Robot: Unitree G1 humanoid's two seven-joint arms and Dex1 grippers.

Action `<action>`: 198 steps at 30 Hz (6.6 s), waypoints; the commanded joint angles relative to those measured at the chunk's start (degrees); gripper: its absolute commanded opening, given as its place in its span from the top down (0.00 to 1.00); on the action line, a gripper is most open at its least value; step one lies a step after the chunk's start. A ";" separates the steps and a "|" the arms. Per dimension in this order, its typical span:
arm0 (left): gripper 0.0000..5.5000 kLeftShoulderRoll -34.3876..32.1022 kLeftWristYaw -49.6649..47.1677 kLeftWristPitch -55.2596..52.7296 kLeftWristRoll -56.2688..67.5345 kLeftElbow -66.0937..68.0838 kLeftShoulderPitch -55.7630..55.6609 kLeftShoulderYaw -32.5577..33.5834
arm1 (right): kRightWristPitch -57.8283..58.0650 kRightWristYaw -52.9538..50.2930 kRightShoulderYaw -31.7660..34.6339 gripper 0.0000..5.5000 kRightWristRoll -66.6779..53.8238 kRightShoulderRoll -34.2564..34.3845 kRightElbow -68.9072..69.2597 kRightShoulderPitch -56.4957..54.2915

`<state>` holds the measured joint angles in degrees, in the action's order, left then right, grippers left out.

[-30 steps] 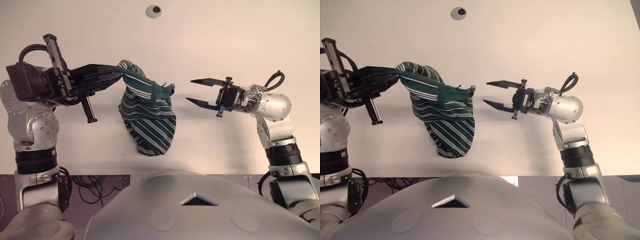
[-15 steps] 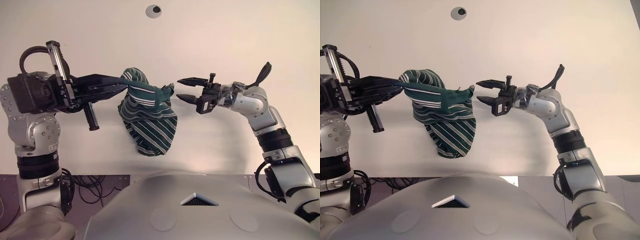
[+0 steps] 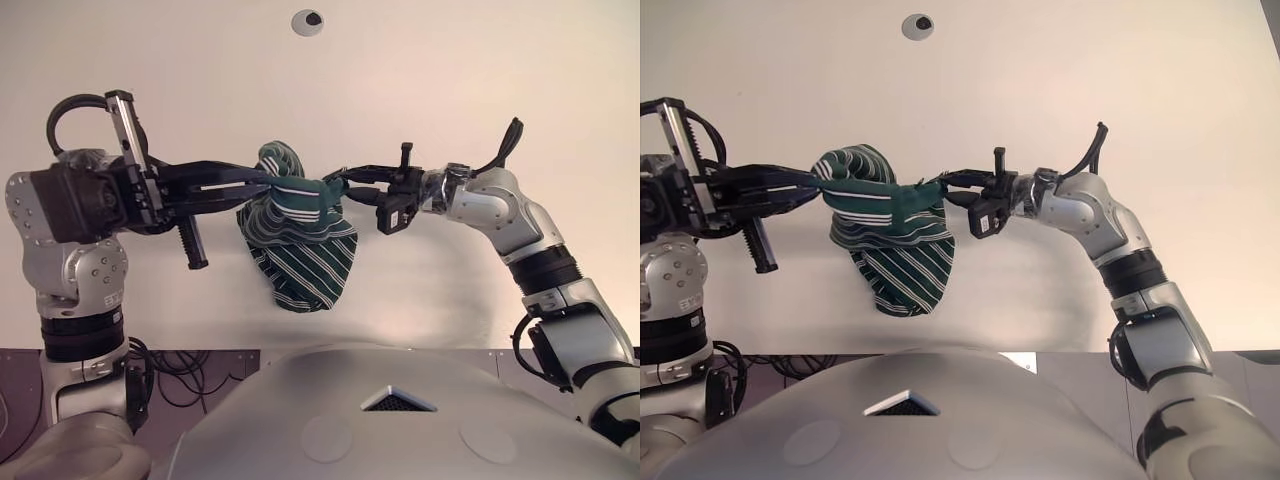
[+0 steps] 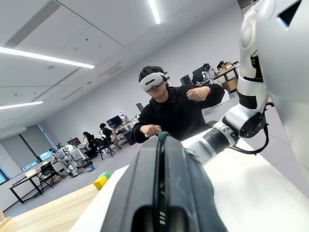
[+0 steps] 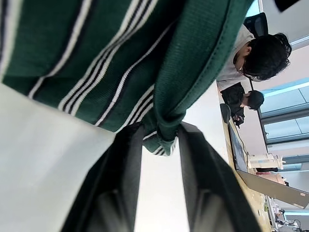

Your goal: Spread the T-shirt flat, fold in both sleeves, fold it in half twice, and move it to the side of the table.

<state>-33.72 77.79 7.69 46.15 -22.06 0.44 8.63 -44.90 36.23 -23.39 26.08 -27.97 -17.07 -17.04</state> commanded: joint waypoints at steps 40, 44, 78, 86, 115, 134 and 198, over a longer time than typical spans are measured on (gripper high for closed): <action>1.00 2.49 -72.31 24.46 -88.50 95.51 -92.01 -27.21 | 19.57 -41.41 5.85 0.99 14.98 -6.40 -53.48 -66.76; 1.00 3.03 -74.09 23.02 -87.09 97.39 -94.76 -27.43 | 20.51 -46.38 2.15 0.99 18.25 -7.68 -55.13 -70.83; 1.00 -26.61 -14.93 15.46 -34.06 4.24 15.47 -33.89 | 13.31 0.01 -22.02 0.99 -52.09 -58.70 36.85 33.70; 0.90 -28.47 -13.67 3.51 -34.89 -0.43 17.38 -32.07 | 26.99 3.09 -9.35 0.91 -62.81 -60.52 40.40 39.15; 0.70 14.21 -50.21 11.43 -64.50 91.76 -41.74 -34.43 | 30.05 12.97 7.52 0.49 -31.09 -46.08 8.27 35.44; 0.70 1.77 -24.83 1.56 -30.61 54.24 -18.74 -11.25 | 22.99 11.11 32.47 0.49 -38.31 -39.10 16.19 43.47; 1.00 -5.52 4.59 -27.87 -8.52 16.50 13.18 -8.79 | 25.39 15.05 31.97 0.48 -35.70 -26.83 22.04 36.07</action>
<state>-40.97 84.76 -19.29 38.00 -3.35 15.20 1.67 -19.33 50.97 7.88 -9.06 -56.09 4.82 18.94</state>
